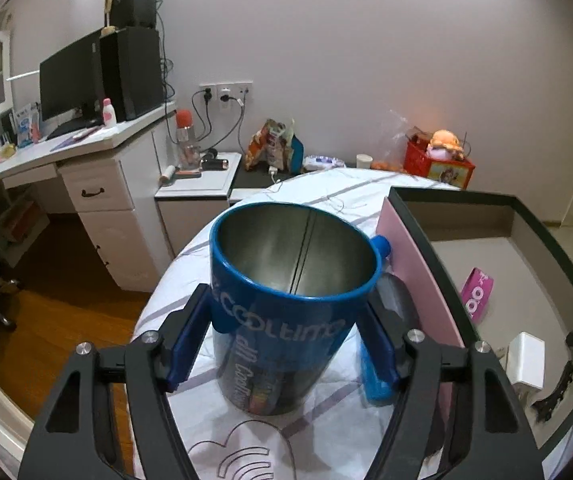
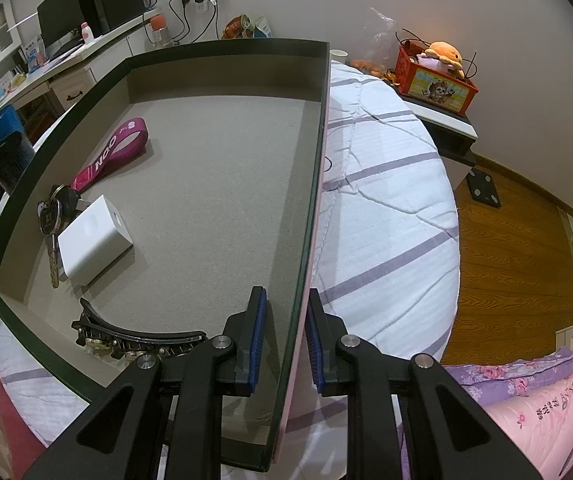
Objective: Organize rigid objects
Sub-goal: 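Grasp the blue Coolmate tumbler by its rim with the left tool, then carry the blue tumbler into the box and open the left tool, then move the left tool back to the black remote on the bed, then grasp the black TV remote lengthwise with the left tool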
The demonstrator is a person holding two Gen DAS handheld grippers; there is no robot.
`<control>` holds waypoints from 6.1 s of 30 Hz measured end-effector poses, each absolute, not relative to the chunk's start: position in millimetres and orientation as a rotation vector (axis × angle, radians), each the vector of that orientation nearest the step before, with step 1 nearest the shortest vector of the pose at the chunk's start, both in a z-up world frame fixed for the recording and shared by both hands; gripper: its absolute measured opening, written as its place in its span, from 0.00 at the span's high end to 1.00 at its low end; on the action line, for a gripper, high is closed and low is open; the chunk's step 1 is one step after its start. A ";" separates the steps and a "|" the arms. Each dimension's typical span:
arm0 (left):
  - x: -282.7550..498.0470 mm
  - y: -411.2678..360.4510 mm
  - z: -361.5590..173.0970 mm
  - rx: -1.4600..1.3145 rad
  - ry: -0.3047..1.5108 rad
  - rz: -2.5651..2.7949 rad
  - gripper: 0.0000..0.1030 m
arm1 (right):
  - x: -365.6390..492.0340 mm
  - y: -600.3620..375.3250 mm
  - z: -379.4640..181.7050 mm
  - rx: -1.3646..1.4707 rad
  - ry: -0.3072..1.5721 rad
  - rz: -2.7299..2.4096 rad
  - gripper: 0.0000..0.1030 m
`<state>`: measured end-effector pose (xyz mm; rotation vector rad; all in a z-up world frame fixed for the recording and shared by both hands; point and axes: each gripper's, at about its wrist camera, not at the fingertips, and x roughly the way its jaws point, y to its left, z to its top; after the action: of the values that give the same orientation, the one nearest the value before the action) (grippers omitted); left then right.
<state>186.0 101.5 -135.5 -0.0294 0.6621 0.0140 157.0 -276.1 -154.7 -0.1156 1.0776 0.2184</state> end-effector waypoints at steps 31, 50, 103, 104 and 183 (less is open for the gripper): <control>112.2 46.8 -65.2 -0.036 0.554 -0.168 0.32 | 158.0 -276.2 -153.9 -0.093 1.066 0.215 0.80; 155.5 -85.2 -61.7 -0.014 0.624 -0.389 0.32 | 154.2 -282.0 -155.6 -0.032 1.040 0.212 0.80; 76.6 15.2 -48.5 -0.087 0.515 -0.168 0.00 | 147.3 -275.1 -154.5 -0.030 1.033 0.186 0.80; 75.5 22.9 -51.6 -0.089 0.523 -0.151 0.00 | 147.2 -274.7 -154.6 -0.032 1.033 0.184 0.80; 141.3 74.2 -172.8 -0.134 0.974 -0.359 0.78 | 146.1 -261.8 -153.5 -0.096 1.061 0.125 0.80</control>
<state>141.3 74.2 -172.8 -0.1341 0.9738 -0.3592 146.1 -261.8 -153.5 -0.0955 1.0609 0.1249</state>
